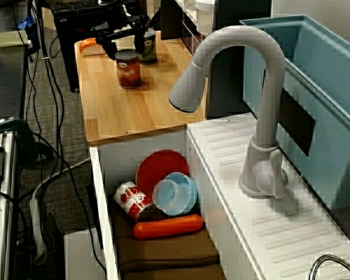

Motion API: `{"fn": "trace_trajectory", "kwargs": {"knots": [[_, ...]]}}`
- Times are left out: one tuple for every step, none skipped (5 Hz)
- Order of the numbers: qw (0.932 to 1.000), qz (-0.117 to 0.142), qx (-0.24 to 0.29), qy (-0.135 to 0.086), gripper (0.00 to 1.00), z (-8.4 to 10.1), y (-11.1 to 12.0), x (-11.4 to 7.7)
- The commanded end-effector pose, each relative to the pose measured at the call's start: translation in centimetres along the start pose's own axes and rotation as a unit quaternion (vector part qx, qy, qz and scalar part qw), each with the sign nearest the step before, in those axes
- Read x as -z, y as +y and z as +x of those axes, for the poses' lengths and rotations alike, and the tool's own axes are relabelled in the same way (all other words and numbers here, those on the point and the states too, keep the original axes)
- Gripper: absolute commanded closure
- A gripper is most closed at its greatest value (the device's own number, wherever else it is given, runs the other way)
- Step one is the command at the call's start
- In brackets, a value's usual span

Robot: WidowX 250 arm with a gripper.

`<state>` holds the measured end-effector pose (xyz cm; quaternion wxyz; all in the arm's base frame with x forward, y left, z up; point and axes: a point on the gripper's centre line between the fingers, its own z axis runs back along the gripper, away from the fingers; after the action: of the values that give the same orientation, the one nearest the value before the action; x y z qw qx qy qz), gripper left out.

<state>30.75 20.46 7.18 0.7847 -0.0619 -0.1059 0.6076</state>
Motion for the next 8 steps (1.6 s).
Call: {"fn": "trace_trajectory", "kwargs": {"knots": [[0.9994, -0.014, 0.020, 0.026, 0.00, -2.9, 0.7, -3.2], [0.9988, -0.014, 0.024, 0.040, 0.00, -3.7, 0.7, -3.4], [0.9977, -0.018, 0.026, 0.060, 0.00, -4.6, 0.8, -3.8], [0.9964, -0.019, 0.037, 0.074, 0.00, -6.1, 1.1, -4.3], [0.9951, -0.013, 0.042, 0.088, 0.00, -7.4, 1.8, -4.1], [0.9939, -0.010, 0.053, 0.096, 0.00, -8.7, 2.5, -4.0], [0.9934, -0.014, 0.063, 0.095, 0.00, -9.6, 2.8, -4.2], [0.9932, -0.012, 0.064, 0.096, 0.00, -10.1, 3.1, -4.0]]}}
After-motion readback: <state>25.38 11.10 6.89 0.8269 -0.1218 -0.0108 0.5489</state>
